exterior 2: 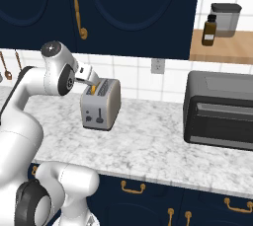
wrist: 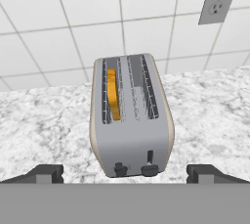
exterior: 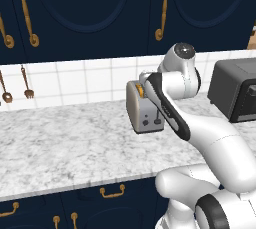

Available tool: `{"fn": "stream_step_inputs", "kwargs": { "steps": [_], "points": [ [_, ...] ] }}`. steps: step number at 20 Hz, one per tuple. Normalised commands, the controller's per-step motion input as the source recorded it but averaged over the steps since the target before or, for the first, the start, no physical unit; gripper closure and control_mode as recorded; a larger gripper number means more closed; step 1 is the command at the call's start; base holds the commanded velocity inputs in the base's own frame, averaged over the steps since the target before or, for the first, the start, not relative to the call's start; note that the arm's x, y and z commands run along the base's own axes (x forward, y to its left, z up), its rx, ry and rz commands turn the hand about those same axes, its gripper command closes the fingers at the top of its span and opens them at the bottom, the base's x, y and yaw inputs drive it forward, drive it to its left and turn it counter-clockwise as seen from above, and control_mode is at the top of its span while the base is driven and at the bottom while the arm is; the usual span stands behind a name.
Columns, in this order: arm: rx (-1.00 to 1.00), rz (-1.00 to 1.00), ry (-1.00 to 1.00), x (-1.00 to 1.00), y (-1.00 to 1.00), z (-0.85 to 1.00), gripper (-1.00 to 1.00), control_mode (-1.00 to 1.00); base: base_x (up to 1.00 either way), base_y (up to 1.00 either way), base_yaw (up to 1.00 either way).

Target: Start the toaster. Once the lever pops up, take the bread to the plate on the dining counter.

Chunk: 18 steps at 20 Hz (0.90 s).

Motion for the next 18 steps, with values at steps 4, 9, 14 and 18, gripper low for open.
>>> {"fn": "stream_step_inputs", "kwargs": {
  "steps": [4,9,14,18],
  "points": [
    [0.00,0.00,0.00,0.00,0.00,0.00,-1.00,-1.00,0.00,0.00,0.00],
    [0.00,0.00,0.00,0.00,0.00,0.00,-1.00,-1.00,0.00,0.00,0.00],
    [0.00,0.00,0.00,0.00,0.00,0.00,-1.00,-1.00,0.00,0.00,0.00],
    [0.00,0.00,0.00,0.00,0.00,0.00,-1.00,-1.00,0.00,0.00,0.00]
  ]
}}
